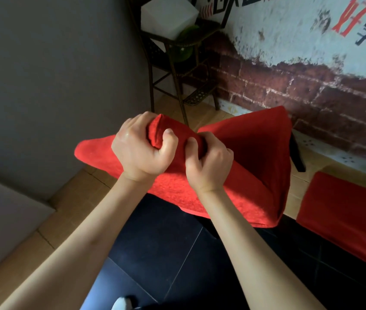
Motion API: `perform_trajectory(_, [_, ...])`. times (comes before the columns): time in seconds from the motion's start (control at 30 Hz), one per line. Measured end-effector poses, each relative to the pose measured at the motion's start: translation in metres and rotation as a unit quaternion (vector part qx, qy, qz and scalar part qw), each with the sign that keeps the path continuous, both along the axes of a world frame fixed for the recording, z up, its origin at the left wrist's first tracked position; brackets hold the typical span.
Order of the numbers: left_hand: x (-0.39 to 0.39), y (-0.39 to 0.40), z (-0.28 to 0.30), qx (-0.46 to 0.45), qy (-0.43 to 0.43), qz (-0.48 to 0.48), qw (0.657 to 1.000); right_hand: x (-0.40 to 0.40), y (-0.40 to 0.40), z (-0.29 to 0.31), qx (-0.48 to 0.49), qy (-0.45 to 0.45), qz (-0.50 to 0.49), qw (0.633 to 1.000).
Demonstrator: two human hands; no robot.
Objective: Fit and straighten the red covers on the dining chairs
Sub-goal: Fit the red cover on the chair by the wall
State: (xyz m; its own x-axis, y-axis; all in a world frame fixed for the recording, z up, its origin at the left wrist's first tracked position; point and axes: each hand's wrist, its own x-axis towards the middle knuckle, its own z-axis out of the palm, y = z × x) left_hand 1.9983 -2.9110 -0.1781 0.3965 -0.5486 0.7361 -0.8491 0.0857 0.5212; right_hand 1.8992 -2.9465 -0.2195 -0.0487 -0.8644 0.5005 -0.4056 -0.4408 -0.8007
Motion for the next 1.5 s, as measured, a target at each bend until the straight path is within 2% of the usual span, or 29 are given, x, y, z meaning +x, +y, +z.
perform_trajectory(0.7, [-0.124,0.005,0.02,0.056,-0.048,0.019,0.997,-0.118,0.009,0.001,0.11,-0.019,0.082,0.99])
perform_trajectory(0.9, [-0.148,0.004,0.02,0.069,-0.068,-0.015,0.995,-0.14,0.009,-0.005,0.099,-0.054,0.033,0.993])
perform_trajectory(1.0, [-0.161,0.005,0.021,0.088,-0.061,-0.018,0.994,-0.149,0.009,-0.002,0.127,-0.053,0.025,0.99])
perform_trajectory(1.5, [-0.255,-0.006,0.018,0.031,-0.087,0.038,0.995,-0.233,-0.005,-0.007,0.079,-0.095,0.048,0.991])
